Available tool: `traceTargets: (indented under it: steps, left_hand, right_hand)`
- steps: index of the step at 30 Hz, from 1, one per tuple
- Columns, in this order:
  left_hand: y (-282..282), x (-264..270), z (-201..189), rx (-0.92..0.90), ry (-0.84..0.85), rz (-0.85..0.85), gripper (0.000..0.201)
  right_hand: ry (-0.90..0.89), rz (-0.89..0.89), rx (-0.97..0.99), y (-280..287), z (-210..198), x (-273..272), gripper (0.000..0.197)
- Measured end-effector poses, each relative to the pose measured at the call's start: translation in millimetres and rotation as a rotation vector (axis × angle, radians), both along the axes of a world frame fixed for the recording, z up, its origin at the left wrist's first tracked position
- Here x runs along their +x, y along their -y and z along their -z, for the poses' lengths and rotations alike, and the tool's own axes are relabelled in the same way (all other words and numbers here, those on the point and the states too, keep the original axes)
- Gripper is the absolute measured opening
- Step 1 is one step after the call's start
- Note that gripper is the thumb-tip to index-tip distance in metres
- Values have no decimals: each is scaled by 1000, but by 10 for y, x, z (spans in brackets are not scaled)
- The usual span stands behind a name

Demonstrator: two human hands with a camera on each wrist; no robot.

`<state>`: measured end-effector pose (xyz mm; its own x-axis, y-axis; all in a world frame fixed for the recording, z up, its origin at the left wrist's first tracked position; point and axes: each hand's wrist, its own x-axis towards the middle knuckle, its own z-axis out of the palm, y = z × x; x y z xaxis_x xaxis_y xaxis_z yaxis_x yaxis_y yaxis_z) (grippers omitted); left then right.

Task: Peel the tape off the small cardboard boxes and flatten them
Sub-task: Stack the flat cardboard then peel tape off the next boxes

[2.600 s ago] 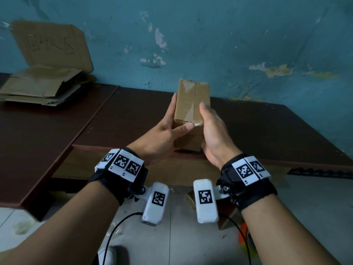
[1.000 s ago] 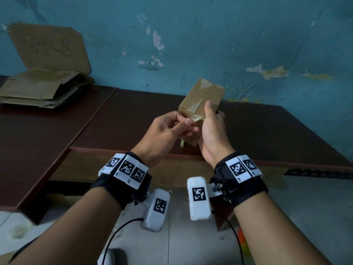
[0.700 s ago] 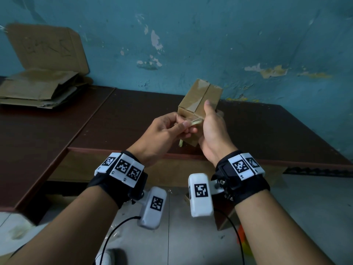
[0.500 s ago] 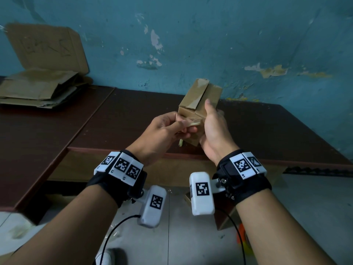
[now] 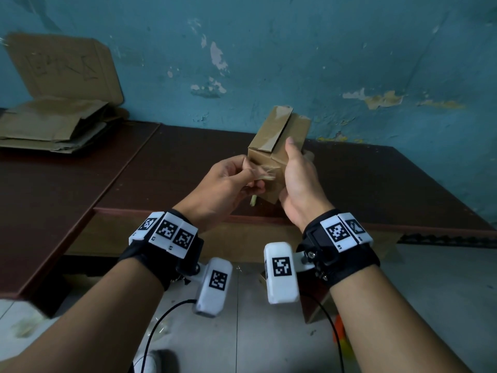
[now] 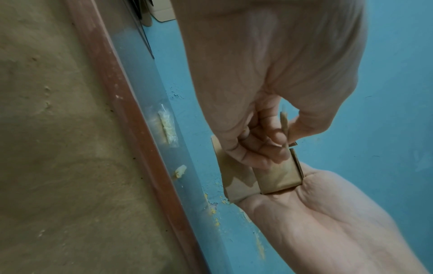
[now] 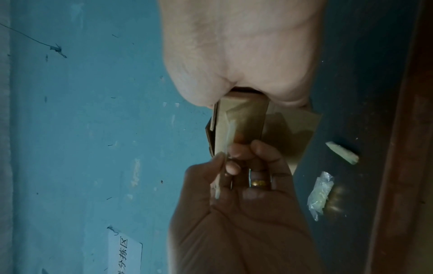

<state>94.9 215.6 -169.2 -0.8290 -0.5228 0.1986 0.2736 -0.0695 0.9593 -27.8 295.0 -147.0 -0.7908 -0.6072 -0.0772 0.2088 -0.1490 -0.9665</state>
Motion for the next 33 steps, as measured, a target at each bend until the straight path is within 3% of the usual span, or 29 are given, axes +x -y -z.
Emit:
traceTargets:
  steps: [7, 10, 17, 28, 30, 33]
  left_hand:
    - [-28, -8, -34, 106, -94, 3, 32]
    - [3, 2, -1, -10, -24, -61, 22]
    - [-24, 0, 27, -224, 79, -199, 56]
    - [-105, -13, 11, -265, 206, -182, 90]
    - [-120, -27, 15, -249, 212, -154, 84]
    - [-89, -29, 27, -164, 137, -138, 44]
  right_hand:
    - [-24, 49, 40, 28, 52, -23, 46]
    - [-9, 76, 18, 54, 77, -46, 42]
    - [-7, 97, 11, 83, 103, -54, 50]
    - [16, 74, -23, 90, 88, -83, 53]
    - [5, 76, -20, 88, 96, -98, 49]
    - [12, 75, -13, 85, 118, -123, 50]
